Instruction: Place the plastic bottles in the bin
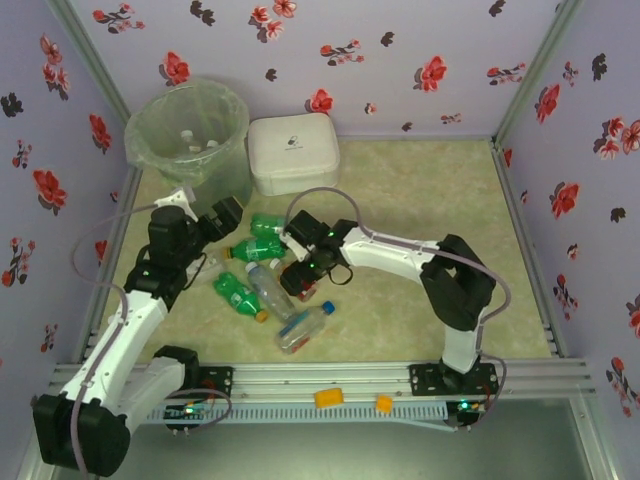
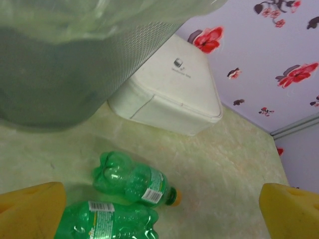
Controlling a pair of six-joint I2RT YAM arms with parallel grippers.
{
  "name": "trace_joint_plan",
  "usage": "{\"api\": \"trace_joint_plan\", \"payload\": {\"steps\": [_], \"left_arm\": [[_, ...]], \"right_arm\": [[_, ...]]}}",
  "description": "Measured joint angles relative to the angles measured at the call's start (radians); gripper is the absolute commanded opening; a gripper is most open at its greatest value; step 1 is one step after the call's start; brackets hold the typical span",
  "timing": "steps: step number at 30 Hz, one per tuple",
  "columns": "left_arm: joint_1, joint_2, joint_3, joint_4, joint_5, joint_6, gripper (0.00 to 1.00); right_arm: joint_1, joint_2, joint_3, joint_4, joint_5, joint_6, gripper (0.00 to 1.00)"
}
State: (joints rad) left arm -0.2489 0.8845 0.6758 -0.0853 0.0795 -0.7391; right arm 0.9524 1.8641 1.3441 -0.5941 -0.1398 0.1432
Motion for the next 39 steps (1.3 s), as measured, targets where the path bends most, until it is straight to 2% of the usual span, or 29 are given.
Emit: {"api": "trace_joint_plan", "payload": {"steps": [9, 14, 21, 28, 35, 39], "left_arm": [[0.000, 0.026, -0.023, 0.050, 0.000, -0.074, 1.00], [-0.002, 0.038, -0.027, 0.082, 0.000, -0.100, 1.00], [-0.019, 0.072, -0.039, 0.122, 0.002, -0.127, 1.00], [-0.086, 0.112, -0.032, 0.145, 0.004, -0.143, 1.00], [-0.186, 0.181, 0.020, 0.208, 0.004, -0.146, 1.00], [-0.245, 0.230, 0.033, 0.267, 0.004, -0.151, 1.00]], "right_arm": [[0.011, 0.072, 0.021, -0.045, 0.055, -0.055, 0.76], [0.011, 0.075, 0.021, -0.048, 0.068, -0.072, 0.60], [0.011, 0.061, 0.000, -0.020, 0.070, -0.085, 0.55], [-0.013, -0.071, -0.081, 0.034, 0.040, -0.079, 0.52], [-0.130, -0.279, -0.187, 0.193, -0.060, 0.019, 0.50], [-0.179, -0.339, -0.240, 0.318, -0.104, 0.095, 0.49]]}}
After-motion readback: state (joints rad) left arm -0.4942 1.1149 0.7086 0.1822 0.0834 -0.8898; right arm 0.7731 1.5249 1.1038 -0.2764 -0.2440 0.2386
